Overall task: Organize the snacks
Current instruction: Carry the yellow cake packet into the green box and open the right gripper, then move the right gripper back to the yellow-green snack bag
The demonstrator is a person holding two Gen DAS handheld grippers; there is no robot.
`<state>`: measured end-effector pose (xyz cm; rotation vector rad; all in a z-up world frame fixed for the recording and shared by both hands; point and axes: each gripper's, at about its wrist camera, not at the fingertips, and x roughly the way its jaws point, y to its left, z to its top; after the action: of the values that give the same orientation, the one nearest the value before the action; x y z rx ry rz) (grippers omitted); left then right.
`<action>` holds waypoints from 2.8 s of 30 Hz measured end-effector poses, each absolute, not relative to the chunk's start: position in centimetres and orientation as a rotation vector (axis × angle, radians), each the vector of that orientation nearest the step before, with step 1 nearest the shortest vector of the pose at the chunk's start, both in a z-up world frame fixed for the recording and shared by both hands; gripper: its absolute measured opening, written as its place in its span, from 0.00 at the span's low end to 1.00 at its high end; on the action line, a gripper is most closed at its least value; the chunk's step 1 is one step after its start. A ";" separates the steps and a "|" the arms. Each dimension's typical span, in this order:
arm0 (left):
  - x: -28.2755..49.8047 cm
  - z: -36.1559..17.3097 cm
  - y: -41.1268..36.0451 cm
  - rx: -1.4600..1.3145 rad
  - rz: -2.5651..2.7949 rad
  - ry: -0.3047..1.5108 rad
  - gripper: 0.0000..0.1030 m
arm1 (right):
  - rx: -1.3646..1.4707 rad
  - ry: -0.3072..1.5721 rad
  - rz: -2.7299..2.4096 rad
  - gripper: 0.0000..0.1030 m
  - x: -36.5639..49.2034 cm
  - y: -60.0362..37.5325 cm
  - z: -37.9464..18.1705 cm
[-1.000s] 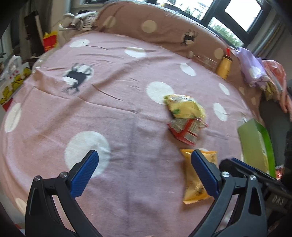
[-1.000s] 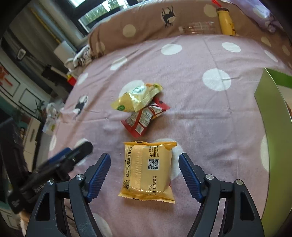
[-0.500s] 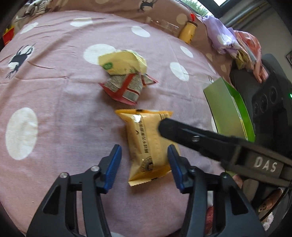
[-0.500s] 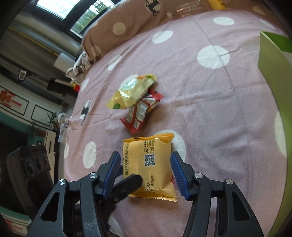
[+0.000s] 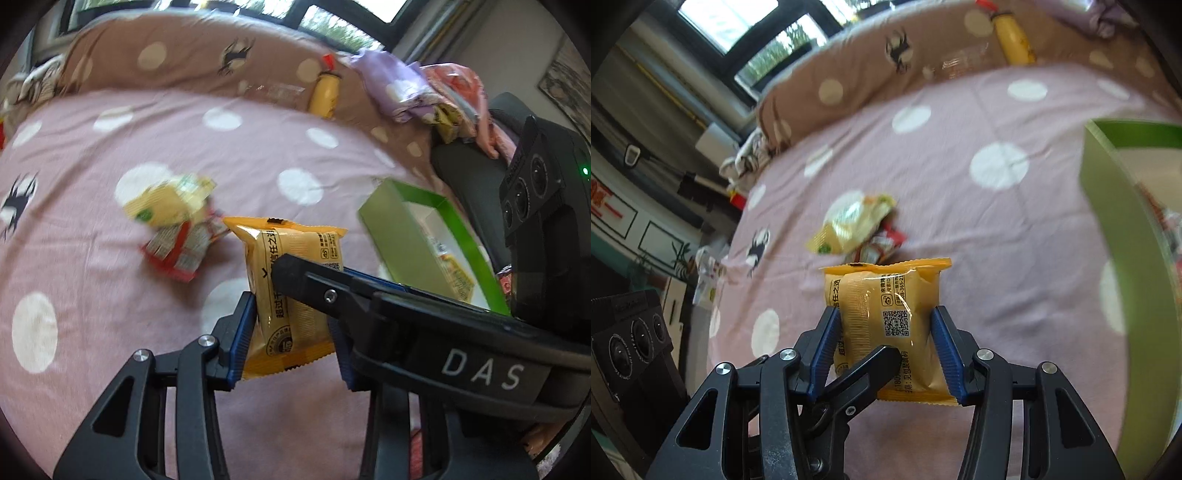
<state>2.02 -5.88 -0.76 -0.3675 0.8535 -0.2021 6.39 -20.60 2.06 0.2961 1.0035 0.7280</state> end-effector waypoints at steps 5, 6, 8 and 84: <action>3.6 1.9 -9.8 -0.314 -0.321 0.771 0.37 | 0.359 0.862 0.613 0.52 7.4 -25.7 4.3; 4.1 2.2 -10.8 -0.301 -0.340 0.761 0.37 | 0.381 0.845 0.593 0.52 7.6 -26.7 4.5; 5.0 3.0 -12.7 -0.270 -0.383 0.734 0.37 | 0.429 0.807 0.551 0.52 8.0 -29.1 4.9; -0.7 1.0 -0.1 -0.376 0.095 0.761 0.86 | 0.525 0.731 0.627 0.90 8.5 -27.8 5.2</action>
<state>-0.72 -0.13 0.99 -0.3760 0.7611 0.0952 8.46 -27.82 5.16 0.5250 0.7314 0.6266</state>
